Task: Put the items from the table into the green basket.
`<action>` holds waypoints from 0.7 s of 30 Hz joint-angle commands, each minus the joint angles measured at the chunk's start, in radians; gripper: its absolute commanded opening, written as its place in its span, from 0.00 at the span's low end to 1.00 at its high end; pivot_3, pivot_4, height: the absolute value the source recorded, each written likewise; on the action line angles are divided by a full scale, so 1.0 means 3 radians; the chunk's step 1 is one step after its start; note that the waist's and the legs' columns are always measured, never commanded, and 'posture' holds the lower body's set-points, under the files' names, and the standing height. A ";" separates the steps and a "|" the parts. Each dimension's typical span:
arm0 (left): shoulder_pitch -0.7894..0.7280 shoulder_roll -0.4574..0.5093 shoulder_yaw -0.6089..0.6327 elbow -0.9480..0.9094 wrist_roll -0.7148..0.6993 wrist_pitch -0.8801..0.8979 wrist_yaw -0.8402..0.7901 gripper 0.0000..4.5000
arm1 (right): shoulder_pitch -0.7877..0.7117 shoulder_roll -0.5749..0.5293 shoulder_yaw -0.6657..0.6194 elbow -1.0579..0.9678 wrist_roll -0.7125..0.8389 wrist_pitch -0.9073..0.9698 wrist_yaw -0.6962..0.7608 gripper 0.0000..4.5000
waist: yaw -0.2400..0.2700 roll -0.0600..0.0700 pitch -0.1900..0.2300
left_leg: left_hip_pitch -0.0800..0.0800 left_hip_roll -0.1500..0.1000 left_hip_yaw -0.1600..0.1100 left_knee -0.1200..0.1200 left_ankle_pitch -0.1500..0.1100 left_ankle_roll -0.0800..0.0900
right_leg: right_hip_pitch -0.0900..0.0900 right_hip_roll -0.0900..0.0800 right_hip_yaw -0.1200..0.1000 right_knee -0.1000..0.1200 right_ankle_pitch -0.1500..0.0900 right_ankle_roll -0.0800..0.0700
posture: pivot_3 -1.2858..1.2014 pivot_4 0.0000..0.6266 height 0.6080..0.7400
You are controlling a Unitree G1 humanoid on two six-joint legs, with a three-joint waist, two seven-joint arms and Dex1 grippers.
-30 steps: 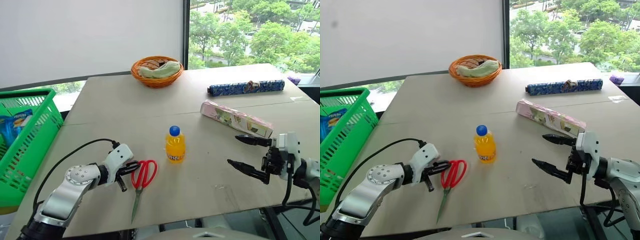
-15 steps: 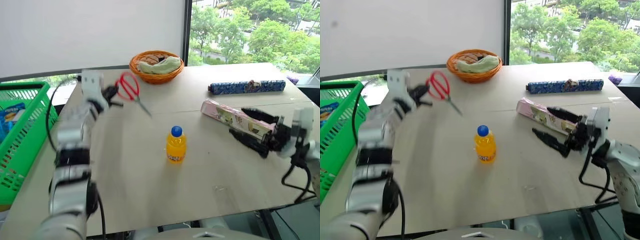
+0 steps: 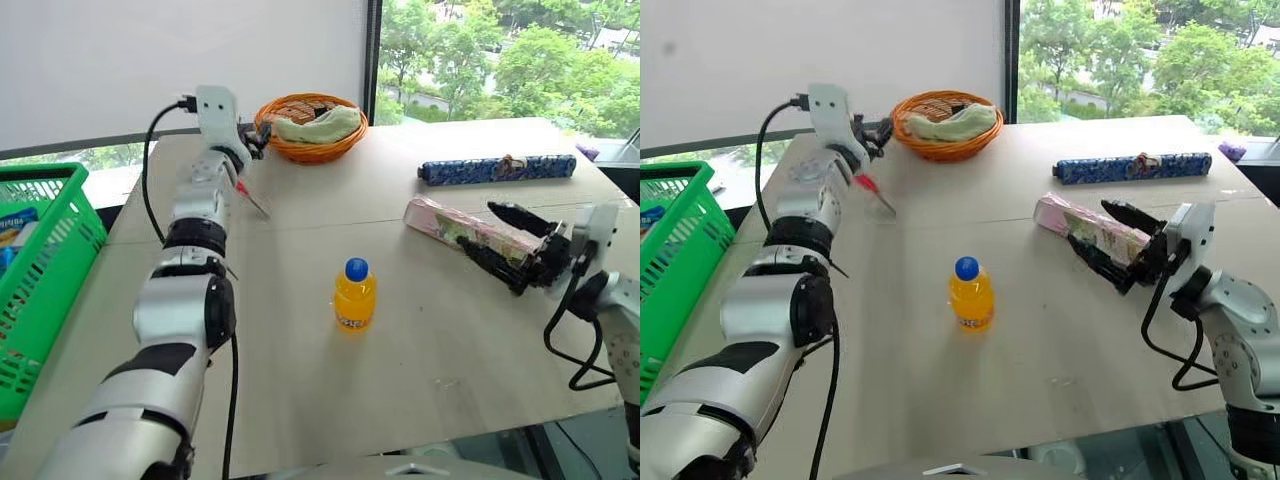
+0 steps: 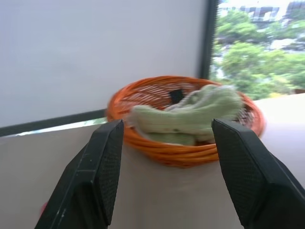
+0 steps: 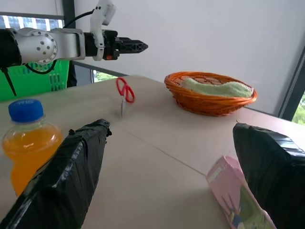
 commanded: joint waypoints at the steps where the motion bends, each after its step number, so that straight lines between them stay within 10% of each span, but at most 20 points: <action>1: 0.0665 0.0209 -0.0278 -0.1095 -0.0329 0.0211 -0.1305 0.68 | 0.0110 -0.0057 -0.0109 -0.0173 -0.0036 -0.0110 0.0035 1.00 | -0.0061 0.0002 0.0001 | 0.0002 0.0001 0.0000 0.0000 0.0000 0.0000 | 0.0000 0.0000 0.0002 0.0003 0.0000 0.0000 | 0.40 0.00 0.98; 6: 0.1420 0.0924 -0.0729 -0.1617 -0.0066 0.0240 -0.2236 0.68 | 0.0201 -0.0103 -0.0074 -0.0153 -0.0148 -0.0189 0.0091 1.00 | -0.0211 0.0000 0.0004 | 0.0013 0.0001 0.0001 0.0007 -0.0002 0.0004 | 0.0001 0.0003 0.0013 0.0028 -0.0001 -0.0001 | 0.41 0.00 0.98; 9: 0.1670 0.1144 -0.0726 -0.2087 -0.0439 0.0633 -0.2737 0.88 | 0.0196 -0.0114 -0.0055 -0.0131 -0.0157 -0.0195 0.0119 1.00 | -0.0244 -0.0003 0.0007 | 0.0048 0.0001 -0.0001 0.0009 -0.0005 0.0010 | 0.0024 0.0005 0.0019 0.0041 -0.0004 0.0001 | 0.41 0.00 0.98; 21: 0.2160 0.1022 -0.1012 -0.3253 -0.0860 0.1257 -0.3062 0.99 | 0.0193 -0.0182 0.0087 -0.0290 -0.0094 -0.0025 0.0175 1.00 | -0.0181 0.0000 0.0009 | 0.0060 0.0015 -0.0011 0.0030 -0.0005 0.0013 | 0.0049 0.0003 0.0026 0.0042 -0.0003 -0.0001 | 0.41 0.00 0.98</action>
